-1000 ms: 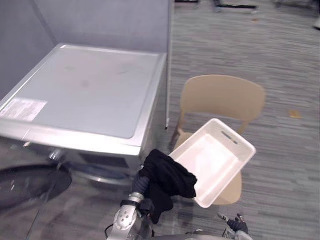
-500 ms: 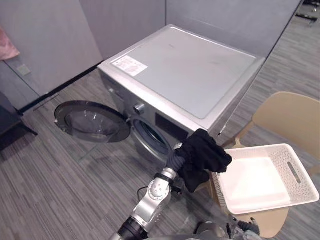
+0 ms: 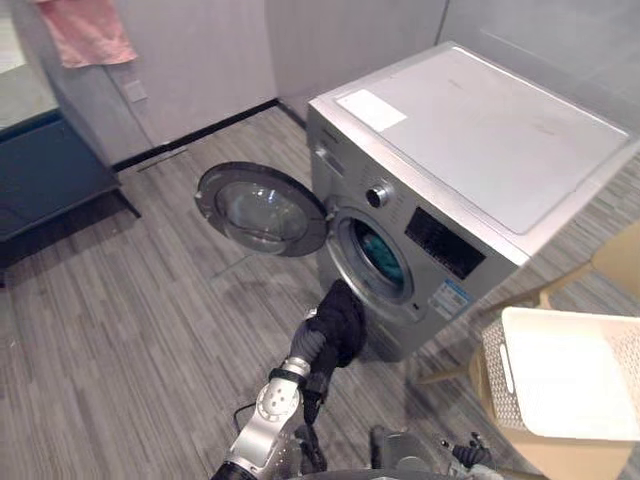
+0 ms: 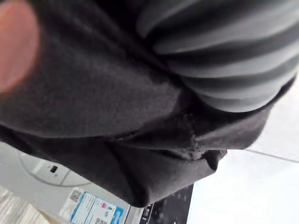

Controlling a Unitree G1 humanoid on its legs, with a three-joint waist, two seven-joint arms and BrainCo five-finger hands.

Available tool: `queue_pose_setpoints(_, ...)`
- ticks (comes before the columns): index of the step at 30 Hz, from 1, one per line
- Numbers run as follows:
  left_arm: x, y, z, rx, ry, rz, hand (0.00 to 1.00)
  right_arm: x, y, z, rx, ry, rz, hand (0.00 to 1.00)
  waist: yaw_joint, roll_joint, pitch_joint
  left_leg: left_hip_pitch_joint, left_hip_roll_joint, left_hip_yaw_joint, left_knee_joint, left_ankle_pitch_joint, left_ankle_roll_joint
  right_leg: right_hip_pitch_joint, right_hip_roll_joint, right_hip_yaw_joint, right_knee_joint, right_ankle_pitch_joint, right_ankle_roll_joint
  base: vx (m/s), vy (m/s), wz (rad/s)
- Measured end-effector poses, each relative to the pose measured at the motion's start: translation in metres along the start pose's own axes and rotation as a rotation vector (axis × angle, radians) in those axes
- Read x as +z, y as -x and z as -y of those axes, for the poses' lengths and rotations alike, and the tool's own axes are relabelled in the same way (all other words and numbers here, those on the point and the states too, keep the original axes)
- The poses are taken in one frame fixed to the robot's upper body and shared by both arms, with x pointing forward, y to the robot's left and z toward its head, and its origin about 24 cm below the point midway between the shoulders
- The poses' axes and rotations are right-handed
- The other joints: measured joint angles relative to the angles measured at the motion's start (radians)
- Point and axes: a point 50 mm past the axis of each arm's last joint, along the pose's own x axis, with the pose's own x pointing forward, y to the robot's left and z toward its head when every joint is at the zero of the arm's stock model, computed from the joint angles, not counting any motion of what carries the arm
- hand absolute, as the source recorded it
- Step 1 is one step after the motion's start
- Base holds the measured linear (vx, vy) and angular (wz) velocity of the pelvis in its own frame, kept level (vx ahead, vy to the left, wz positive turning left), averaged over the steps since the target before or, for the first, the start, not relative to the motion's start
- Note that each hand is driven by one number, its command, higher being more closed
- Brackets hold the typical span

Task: Pick up the laundry basket with both hands and put the clothes into the washing machine.

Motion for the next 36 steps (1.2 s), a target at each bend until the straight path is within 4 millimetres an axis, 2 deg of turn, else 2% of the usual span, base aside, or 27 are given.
queue_pose_setpoints(2, 0.001, 0.002, 0.004, -0.002, 0.02, 0.006, 1.0, -0.002, 0.003, 0.0, 0.013, -0.01, 0.006, 0.0, 0.004, -0.004, 0.001, 0.005, -0.014, -0.036, -0.019, 0.018, 0.001, 0.017, 0.006, 0.019, -0.007, -0.011, -0.037, 0.15, -0.089, 0.63)
queue_pose_setpoints(4, -0.001, 0.011, 0.004, 0.01, 0.043, -0.002, 1.0, -0.005, 0.006, 0.0, 0.03, -0.01, 0.008, 0.0, 0.012, -0.004, 0.001, 0.037, -0.022, -0.077, -0.024, 0.057, 0.03, 0.069, 0.003, -0.021, -0.007, -0.015, -0.049, 0.19, -0.103, 0.51)
queue_pose_setpoints(5, -0.001, 0.013, 0.004, 0.012, 0.048, -0.004, 1.0, -0.006, 0.006, -0.001, 0.036, -0.013, 0.007, 0.0, 0.011, -0.003, 0.0, 0.046, -0.023, -0.086, -0.028, 0.06, 0.033, 0.082, 0.003, -0.03, -0.007, -0.016, -0.05, 0.17, -0.091, 0.53)
queue_pose_setpoints(9, 0.005, 0.019, 0.003, 0.015, 0.078, 0.028, 1.0, -0.003, 0.007, -0.004, 0.047, -0.016, 0.023, 0.0, 0.043, -0.001, -0.009, 0.077, -0.022, -0.104, -0.052, 0.054, 0.02, 0.125, 0.002, -0.067, -0.026, -0.025, -0.059, 0.1, -0.089, 0.25)
queue_pose_setpoints(10, 0.007, 0.019, 0.003, 0.014, 0.08, 0.037, 1.0, -0.001, 0.007, -0.005, 0.053, -0.016, 0.029, 0.0, 0.061, -0.001, -0.01, 0.076, -0.008, -0.068, -0.045, 0.03, 0.021, 0.135, 0.001, -0.076, -0.044, -0.025, -0.06, 0.05, -0.082, 0.18)
queue_pose_setpoints(11, 0.007, 0.019, 0.002, 0.024, 0.086, 0.037, 1.0, 0.0, 0.007, -0.006, 0.066, -0.013, 0.032, 0.0, 0.062, 0.0, -0.01, 0.074, 0.018, -0.012, -0.012, 0.013, 0.019, 0.151, 0.0, -0.091, -0.053, -0.025, -0.06, 0.06, -0.084, 0.22)
queue_pose_setpoints(14, 0.004, 0.023, -0.002, 0.046, 0.106, 0.024, 1.0, -0.001, 0.008, -0.008, 0.078, -0.005, 0.033, 0.0, 0.065, -0.005, -0.019, 0.074, 0.03, -0.001, 0.059, -0.019, 0.011, 0.183, -0.002, -0.104, -0.05, -0.042, -0.062, 0.09, -0.017, 0.12)
queue_pose_setpoints(17, 0.002, 0.026, -0.008, 0.076, 0.109, 0.016, 1.0, -0.003, 0.01, -0.011, 0.085, -0.015, 0.031, 0.0, 0.064, -0.019, -0.023, 0.001, 0.046, 0.008, 0.252, -0.033, 0.004, 0.223, -0.023, -0.137, -0.062, -0.067, -0.063, 0.07, 0.006, 0.37)
queue_pose_setpoints(18, 0.003, 0.026, -0.009, 0.083, 0.112, 0.018, 1.0, -0.004, 0.01, -0.01, 0.084, -0.015, 0.031, 0.0, 0.067, -0.016, -0.024, -0.041, 0.067, 0.02, 0.341, -0.033, 0.002, 0.236, -0.024, -0.149, -0.072, -0.067, -0.063, 0.03, 0.057, 0.29)
queue_pose_setpoints(19, 0.004, 0.028, -0.009, 0.092, 0.119, 0.024, 1.0, -0.007, 0.012, -0.01, 0.084, -0.015, 0.022, 0.0, 0.09, -0.023, -0.017, -0.101, 0.114, 0.049, 0.476, -0.052, -0.021, 0.267, -0.028, -0.159, -0.093, -0.067, -0.066, 0.04, 0.084, 0.17)
queue_pose_setpoints(21, 0.004, 0.03, -0.009, 0.091, 0.119, 0.021, 1.0, -0.01, 0.013, -0.006, 0.074, -0.008, 0.014, 0.0, 0.108, -0.017, -0.017, -0.116, 0.165, 0.056, 0.509, -0.101, -0.004, 0.289, -0.033, -0.166, -0.103, -0.075, -0.073, 0.05, 0.113, 0.1)
queue_pose_setpoints(22, 0.005, 0.029, -0.008, 0.084, 0.121, 0.024, 1.0, -0.009, 0.012, -0.004, 0.071, 0.003, 0.016, 0.0, 0.115, -0.016, -0.017, -0.123, 0.18, 0.043, 0.456, -0.103, 0.0, 0.3, -0.045, -0.174, -0.102, -0.094, -0.062, 0.08, 0.185, 0.26)
queue_pose_setpoints(24, 0.004, 0.029, -0.006, 0.076, 0.12, 0.023, 1.0, -0.009, 0.011, -0.002, 0.067, 0.009, 0.018, 0.0, 0.115, -0.012, -0.019, -0.121, 0.167, -0.041, 0.282, -0.082, -0.021, 0.293, -0.065, -0.173, -0.089, -0.122, -0.035, 0.14, 0.231, 0.21)
queue_pose_setpoints(25, 0.004, 0.029, -0.004, 0.07, 0.111, 0.02, 1.0, -0.01, 0.011, 0.0, 0.062, 0.014, 0.011, 0.0, 0.114, -0.011, -0.027, -0.108, 0.14, -0.065, 0.229, 0.013, -0.044, 0.286, -0.087, -0.163, -0.077, -0.135, -0.004, 0.17, 0.22, 0.01)
queue_pose_setpoints(26, 0.003, 0.029, -0.005, 0.068, 0.102, 0.012, 1.0, -0.011, 0.012, -0.002, 0.065, 0.01, 0.007, 0.0, 0.114, -0.027, -0.031, -0.107, 0.122, -0.057, 0.223, 0.011, -0.039, 0.28, -0.105, -0.149, -0.078, -0.136, 0.004, 0.25, 0.267, -0.14)
queue_pose_setpoints(27, 0.002, 0.031, -0.01, 0.077, 0.078, 0.006, 1.0, -0.01, 0.013, -0.009, 0.087, 0.012, 0.01, 0.0, 0.114, -0.048, -0.039, -0.116, 0.1, -0.05, 0.238, -0.018, -0.024, 0.273, -0.121, -0.111, -0.091, -0.125, 0.019, 0.26, 0.259, -0.35)
queue_pose_setpoints(30, 0.001, 0.033, -0.013, 0.076, 0.05, -0.006, 1.0, -0.003, 0.014, -0.02, 0.12, 0.007, 0.04, 0.0, 0.117, -0.056, -0.044, -0.113, 0.124, 0.028, 0.348, -0.112, 0.008, 0.268, -0.141, -0.002, -0.082, -0.101, 0.05, 0.26, 0.262, -0.72)
queue_pose_setpoints(31, 0.002, 0.031, -0.013, 0.077, 0.042, -0.005, 1.0, 0.004, 0.013, -0.024, 0.131, 0.007, 0.063, 0.0, 0.115, -0.054, -0.045, -0.085, 0.134, 0.078, 0.346, -0.139, 0.013, 0.232, -0.151, 0.026, -0.022, -0.089, 0.071, 0.25, 0.274, -1.11)
queue_pose_setpoints(32, 0.003, 0.03, -0.014, 0.08, 0.039, -0.002, 1.0, 0.008, 0.013, -0.026, 0.138, 0.005, 0.077, 0.0, 0.116, -0.054, -0.045, -0.066, 0.139, 0.108, 0.335, -0.148, 0.014, 0.198, -0.154, 0.037, 0.031, -0.081, 0.077, 0.18, 0.217, -1.31)
queue_pose_setpoints(33, 0.005, 0.029, -0.015, 0.08, 0.029, 0.004, 1.0, 0.016, 0.013, -0.031, 0.151, 0.004, 0.106, 0.0, 0.114, -0.053, -0.045, -0.019, 0.145, 0.166, 0.298, -0.153, 0.014, 0.11, -0.158, 0.049, 0.17, -0.056, 0.077, 0.13, 0.162, -1.38)
queue_pose_setpoints(34, 0.007, 0.027, -0.016, 0.078, 0.021, 0.013, 1.0, 0.021, 0.013, -0.036, 0.162, 0.011, 0.125, 0.0, 0.109, -0.049, -0.046, 0.027, 0.15, 0.223, 0.255, -0.155, 0.009, 0.023, -0.162, 0.033, 0.307, -0.034, 0.074, 0.12, 0.151, -1.31)
queue_pose_setpoints(35, 0.009, 0.025, -0.016, 0.076, 0.018, 0.02, 1.0, 0.023, 0.013, -0.037, 0.167, 0.012, 0.13, 0.0, 0.104, -0.048, -0.046, 0.047, 0.151, 0.243, 0.236, -0.155, 0.006, -0.012, -0.167, 0.003, 0.352, -0.035, 0.073, 0.18, 0.176, -1.08)
queue_pose_setpoints(36, 0.011, 0.022, -0.017, 0.08, 0.012, 0.03, 1.0, 0.028, 0.011, -0.042, 0.176, 0.018, 0.143, 0.0, 0.088, -0.042, -0.042, 0.088, 0.149, 0.279, 0.197, -0.152, -0.006, -0.068, -0.189, -0.098, 0.4, -0.039, 0.063, 0.19, 0.109, -0.85)
